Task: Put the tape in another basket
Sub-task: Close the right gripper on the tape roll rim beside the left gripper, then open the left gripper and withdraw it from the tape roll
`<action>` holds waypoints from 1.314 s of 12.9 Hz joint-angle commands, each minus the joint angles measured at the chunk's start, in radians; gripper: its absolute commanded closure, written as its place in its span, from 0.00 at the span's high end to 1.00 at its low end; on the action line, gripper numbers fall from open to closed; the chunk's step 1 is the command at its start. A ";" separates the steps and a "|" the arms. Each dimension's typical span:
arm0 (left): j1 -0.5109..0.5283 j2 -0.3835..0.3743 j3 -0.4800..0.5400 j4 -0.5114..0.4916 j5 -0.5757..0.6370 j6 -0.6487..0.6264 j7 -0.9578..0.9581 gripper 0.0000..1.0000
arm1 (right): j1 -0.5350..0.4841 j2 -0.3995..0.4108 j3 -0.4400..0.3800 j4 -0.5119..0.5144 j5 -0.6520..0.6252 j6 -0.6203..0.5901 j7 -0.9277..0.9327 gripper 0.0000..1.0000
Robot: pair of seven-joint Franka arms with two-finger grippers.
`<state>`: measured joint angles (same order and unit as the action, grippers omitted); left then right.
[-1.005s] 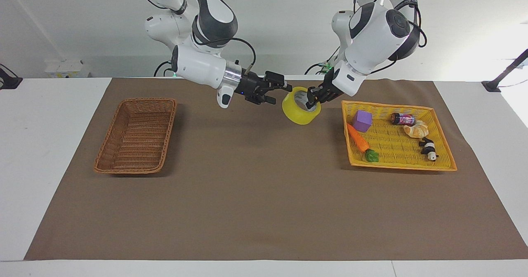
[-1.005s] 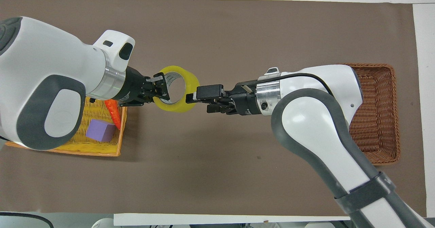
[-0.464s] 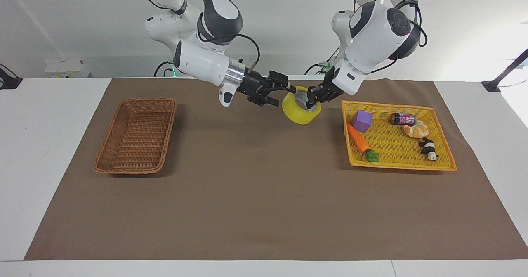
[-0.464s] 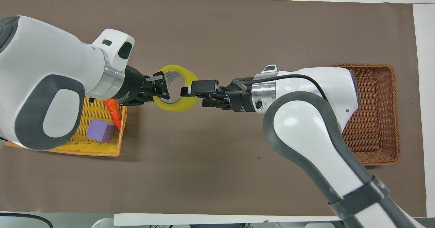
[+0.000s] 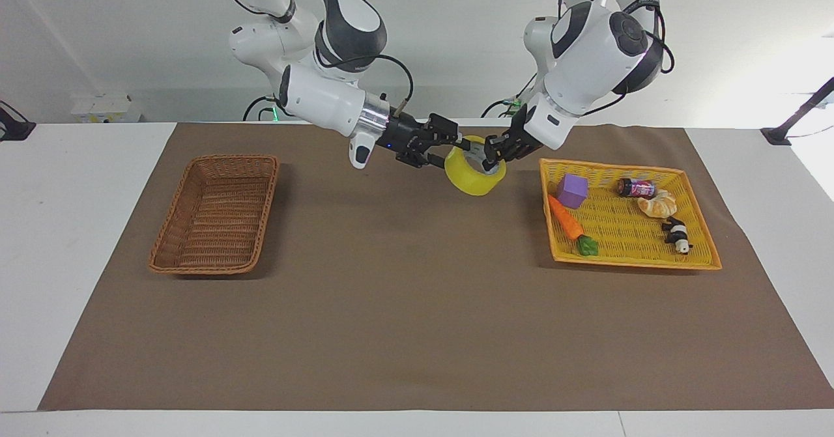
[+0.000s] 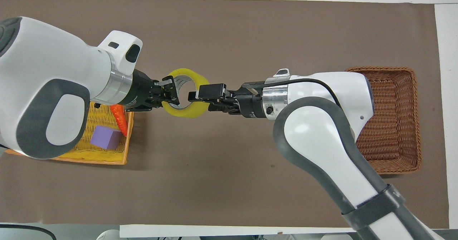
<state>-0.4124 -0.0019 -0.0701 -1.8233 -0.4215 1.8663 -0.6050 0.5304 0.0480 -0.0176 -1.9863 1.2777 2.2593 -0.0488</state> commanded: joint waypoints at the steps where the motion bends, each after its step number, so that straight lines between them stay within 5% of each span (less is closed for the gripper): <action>1: -0.003 -0.013 0.000 0.004 -0.006 -0.002 0.007 0.00 | 0.003 0.012 0.001 0.015 0.023 0.013 -0.008 0.59; 5: -0.006 -0.013 0.001 0.006 -0.006 -0.004 0.004 0.00 | -0.004 0.012 0.001 0.015 0.026 0.000 -0.006 0.02; 7: -0.006 -0.015 0.000 0.004 -0.006 -0.009 0.005 0.00 | -0.004 0.010 -0.001 0.015 0.026 0.000 -0.006 0.00; 8: -0.006 -0.015 0.000 0.006 -0.006 -0.013 -0.004 0.10 | -0.004 0.010 0.001 0.015 0.028 -0.001 -0.006 0.00; 9: -0.009 -0.013 -0.005 0.009 -0.006 -0.009 -0.012 0.34 | -0.004 0.010 0.001 0.015 0.029 -0.001 -0.006 0.00; 10: -0.011 -0.018 -0.007 0.010 -0.003 -0.009 -0.038 0.83 | -0.004 0.010 -0.001 0.015 0.029 -0.001 -0.006 0.00; 11: -0.009 -0.023 -0.007 0.015 0.000 -0.018 -0.062 0.99 | -0.004 0.010 -0.001 0.015 0.029 -0.003 -0.006 0.00; 15: 0.087 -0.084 0.042 0.062 0.004 -0.160 -0.050 0.99 | -0.007 0.009 -0.001 0.014 0.028 -0.009 -0.008 0.00; 17: 0.193 -0.082 0.047 0.082 0.132 -0.212 0.017 0.99 | -0.041 0.006 -0.002 0.011 0.025 -0.038 -0.026 0.00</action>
<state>-0.3092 -0.0738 -0.0287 -1.7608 -0.3739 1.7243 -0.6384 0.5256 0.0611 -0.0210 -1.9793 1.2806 2.2570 -0.0517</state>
